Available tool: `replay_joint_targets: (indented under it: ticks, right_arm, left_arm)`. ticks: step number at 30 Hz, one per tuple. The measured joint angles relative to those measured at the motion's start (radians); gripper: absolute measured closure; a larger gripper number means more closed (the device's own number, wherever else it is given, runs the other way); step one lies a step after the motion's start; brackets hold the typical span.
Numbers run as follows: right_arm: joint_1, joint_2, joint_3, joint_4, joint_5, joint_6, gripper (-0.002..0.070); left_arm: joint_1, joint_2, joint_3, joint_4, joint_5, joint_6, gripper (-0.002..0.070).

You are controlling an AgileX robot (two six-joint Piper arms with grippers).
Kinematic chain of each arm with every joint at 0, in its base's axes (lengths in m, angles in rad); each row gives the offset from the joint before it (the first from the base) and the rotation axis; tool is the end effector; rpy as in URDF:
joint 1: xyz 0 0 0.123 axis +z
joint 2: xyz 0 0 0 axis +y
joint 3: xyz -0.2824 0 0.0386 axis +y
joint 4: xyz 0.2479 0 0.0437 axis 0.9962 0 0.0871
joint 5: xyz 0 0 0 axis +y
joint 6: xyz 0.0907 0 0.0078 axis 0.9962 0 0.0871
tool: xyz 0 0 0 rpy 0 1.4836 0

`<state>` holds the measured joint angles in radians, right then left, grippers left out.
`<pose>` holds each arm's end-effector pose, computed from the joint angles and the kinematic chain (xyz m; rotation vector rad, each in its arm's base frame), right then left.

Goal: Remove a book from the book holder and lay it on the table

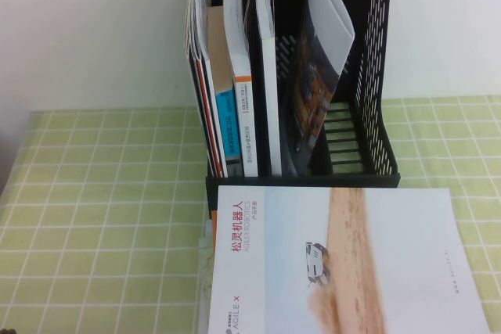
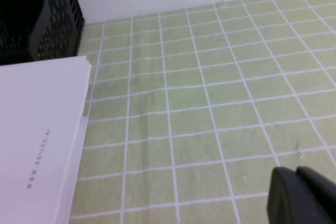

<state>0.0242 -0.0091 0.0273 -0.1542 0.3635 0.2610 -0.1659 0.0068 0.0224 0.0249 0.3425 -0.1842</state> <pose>0.0531 -0.0037 0.1720 0.1239 1.8570 0.0469 0.0537 -0.0082 0.1743 -0.0010 1.8609 -0.2191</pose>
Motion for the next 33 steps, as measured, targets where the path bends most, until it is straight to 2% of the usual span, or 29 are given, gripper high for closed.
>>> replay_joint_targets:
  ticks: [16,20,24,33]
  right_arm:
    - [0.0,0.0,0.0,0.0,0.0,0.0,0.0678]
    - [0.0,0.0,0.0,0.0,-0.024,0.0,0.0678]
    - [0.0,0.0,0.0,0.016,-0.142,0.0,0.0678]
    - [0.0,0.0,0.0,0.094,-0.475,-0.008,0.0678]
  left_arm:
    - [0.0,0.0,0.0,0.002,-0.005,0.0,0.0678]
    - [0.0,0.0,0.002,0.002,-0.053,0.002,0.0678]
    - [0.0,0.0,0.002,-0.025,-0.179,-0.004,0.0678]
    - [0.0,0.0,0.004,-0.063,-0.598,-0.06,0.0678]
